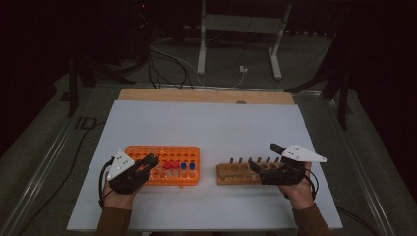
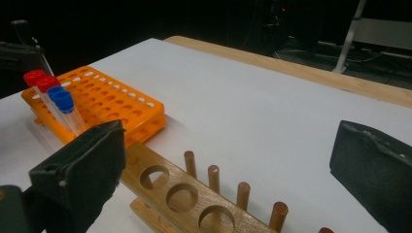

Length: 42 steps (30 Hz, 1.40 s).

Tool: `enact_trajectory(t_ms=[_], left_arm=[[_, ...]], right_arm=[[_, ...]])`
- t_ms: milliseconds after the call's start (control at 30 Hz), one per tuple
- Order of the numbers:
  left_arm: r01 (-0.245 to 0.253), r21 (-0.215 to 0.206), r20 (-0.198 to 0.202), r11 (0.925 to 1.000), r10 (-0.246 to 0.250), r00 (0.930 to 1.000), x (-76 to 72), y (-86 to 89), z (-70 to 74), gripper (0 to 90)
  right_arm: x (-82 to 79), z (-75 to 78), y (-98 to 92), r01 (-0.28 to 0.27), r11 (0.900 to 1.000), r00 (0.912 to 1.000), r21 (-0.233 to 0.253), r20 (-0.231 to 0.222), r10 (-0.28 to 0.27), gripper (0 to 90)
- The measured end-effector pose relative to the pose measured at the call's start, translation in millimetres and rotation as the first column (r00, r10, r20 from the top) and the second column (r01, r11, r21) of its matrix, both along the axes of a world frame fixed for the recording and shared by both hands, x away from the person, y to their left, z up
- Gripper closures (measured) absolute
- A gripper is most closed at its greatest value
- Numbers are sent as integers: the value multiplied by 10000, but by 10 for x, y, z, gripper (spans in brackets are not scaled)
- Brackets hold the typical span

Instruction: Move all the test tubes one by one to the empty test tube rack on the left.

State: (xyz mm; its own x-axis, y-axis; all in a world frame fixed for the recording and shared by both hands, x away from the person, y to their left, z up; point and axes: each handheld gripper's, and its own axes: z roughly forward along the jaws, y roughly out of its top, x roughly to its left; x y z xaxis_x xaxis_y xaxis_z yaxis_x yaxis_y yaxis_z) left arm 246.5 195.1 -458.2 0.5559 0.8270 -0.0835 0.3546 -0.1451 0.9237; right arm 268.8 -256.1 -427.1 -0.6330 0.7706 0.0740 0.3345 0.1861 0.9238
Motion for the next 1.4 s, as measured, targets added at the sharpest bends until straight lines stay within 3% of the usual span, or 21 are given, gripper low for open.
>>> enact_trajectory(t_ms=[367,600,767,1000,1267,1400], left_arm=[[-16,177,-450,9998,24,9990,-67,60,-114,766],[151,763,-954,9970,-78,9954,-90,52,-216,766],[278,1507,-1311,9882,-79,9913,-82,-9,-278,772],[334,1983,-1653,9796,-1,9862,-62,-41,-304,776],[309,1819,-1676,9828,0,9859,-67,-31,-308,770],[240,1659,-1699,9859,46,9854,-73,3,-314,692]], right_arm=[[-6,-8,-16,34,10000,10000,-5,-2,-34,0],[-13,-10,-25,30,10000,10000,2,33,-30,0],[-11,-15,-24,21,10000,10000,3,33,-21,0],[-13,-15,-30,20,10000,10000,46,40,-21,0],[-18,-17,-40,43,10000,10000,57,53,-43,0],[-22,-14,-68,65,9999,9999,137,98,-67,0]])
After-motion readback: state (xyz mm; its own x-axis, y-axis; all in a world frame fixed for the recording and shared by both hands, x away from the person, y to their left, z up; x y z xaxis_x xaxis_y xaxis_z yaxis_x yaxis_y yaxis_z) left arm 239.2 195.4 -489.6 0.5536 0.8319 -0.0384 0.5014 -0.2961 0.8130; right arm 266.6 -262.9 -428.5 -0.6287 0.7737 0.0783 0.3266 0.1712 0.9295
